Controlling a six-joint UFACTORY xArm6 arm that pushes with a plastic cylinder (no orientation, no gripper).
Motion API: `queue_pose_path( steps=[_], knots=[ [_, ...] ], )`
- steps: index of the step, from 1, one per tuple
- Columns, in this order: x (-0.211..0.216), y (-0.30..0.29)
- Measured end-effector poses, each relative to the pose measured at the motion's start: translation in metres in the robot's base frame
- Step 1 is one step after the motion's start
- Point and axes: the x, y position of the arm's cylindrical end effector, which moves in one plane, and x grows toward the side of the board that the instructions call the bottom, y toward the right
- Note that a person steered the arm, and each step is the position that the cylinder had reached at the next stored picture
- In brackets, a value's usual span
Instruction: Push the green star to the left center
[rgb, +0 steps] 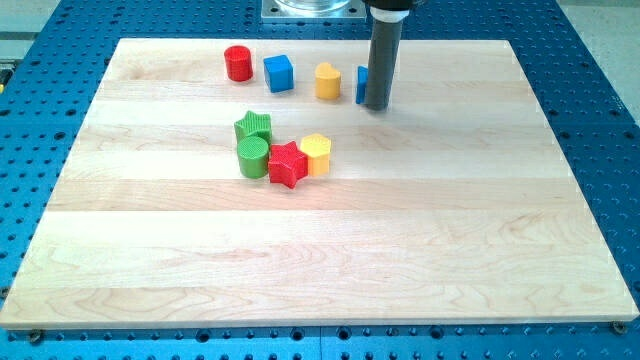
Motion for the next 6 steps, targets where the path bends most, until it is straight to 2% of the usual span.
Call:
queue_pose_path(
  steps=[1, 2, 3, 6],
  knots=[
    [0.002, 0.002],
    [0.053, 0.002],
    [0.08, -0.038],
    [0.067, -0.215]
  ],
)
